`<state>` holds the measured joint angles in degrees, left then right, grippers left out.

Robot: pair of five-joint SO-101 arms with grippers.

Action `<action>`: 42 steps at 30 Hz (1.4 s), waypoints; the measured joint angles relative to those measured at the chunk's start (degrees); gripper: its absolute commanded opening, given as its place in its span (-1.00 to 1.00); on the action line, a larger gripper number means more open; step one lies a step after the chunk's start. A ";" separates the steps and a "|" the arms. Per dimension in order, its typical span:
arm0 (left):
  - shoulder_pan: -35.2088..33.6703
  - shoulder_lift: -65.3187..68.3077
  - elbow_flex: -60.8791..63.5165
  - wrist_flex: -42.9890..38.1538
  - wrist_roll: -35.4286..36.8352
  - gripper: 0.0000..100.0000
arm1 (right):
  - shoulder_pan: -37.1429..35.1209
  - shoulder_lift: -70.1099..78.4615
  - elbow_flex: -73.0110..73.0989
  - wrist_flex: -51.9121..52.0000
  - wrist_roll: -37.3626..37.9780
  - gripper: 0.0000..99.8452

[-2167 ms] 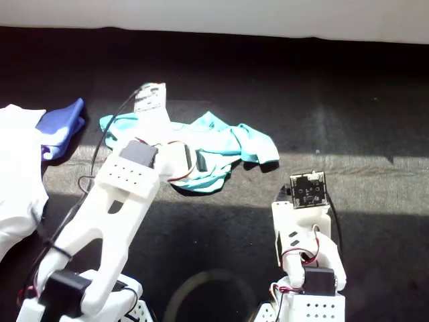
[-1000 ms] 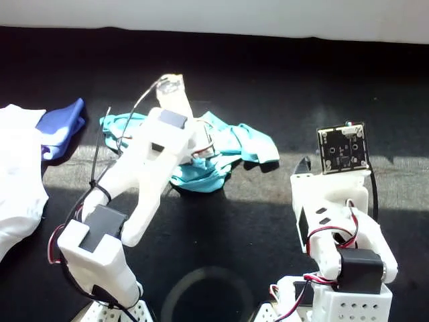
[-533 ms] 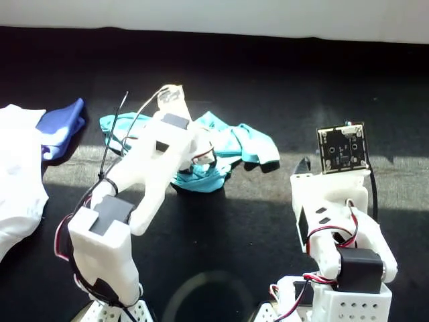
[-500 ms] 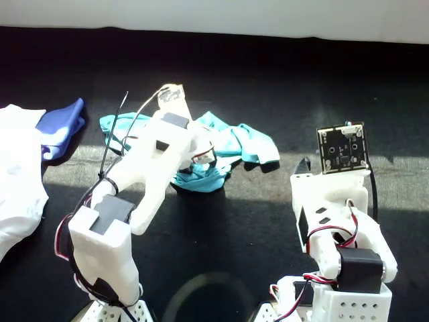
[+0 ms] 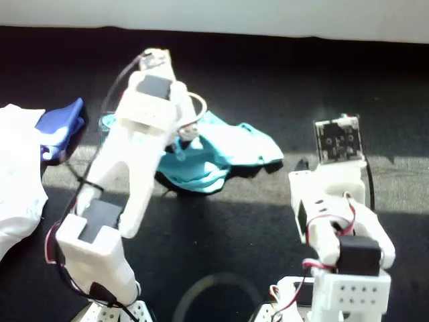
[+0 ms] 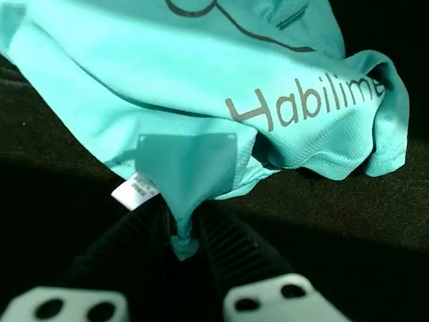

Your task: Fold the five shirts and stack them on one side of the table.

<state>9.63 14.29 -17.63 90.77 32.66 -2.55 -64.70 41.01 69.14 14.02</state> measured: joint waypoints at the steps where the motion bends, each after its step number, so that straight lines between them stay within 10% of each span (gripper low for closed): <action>1: -1.32 -0.97 -0.97 2.29 -2.46 -0.98 | 0.00 2.73 0.00 -0.09 0.00 -0.57; 11: -21.63 -15.82 0.18 9.32 -33.58 -0.98 | -3.52 32.44 -22.51 -2.02 -7.82 -0.57; 24: -46.33 -43.78 40.53 9.76 -60.75 -0.98 | -21.27 76.48 -62.42 -0.53 -16.35 -0.57; 30: -57.49 -47.47 43.25 9.76 -65.76 -0.98 | -26.73 93.80 -72.97 -0.35 -16.35 -0.57; 42: -58.11 -47.47 43.78 9.58 -66.11 -0.98 | -29.63 114.64 -83.43 2.81 -16.35 -0.66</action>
<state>-48.48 -33.19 26.15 100.35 -33.45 -32.18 49.93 -42.42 71.96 -2.33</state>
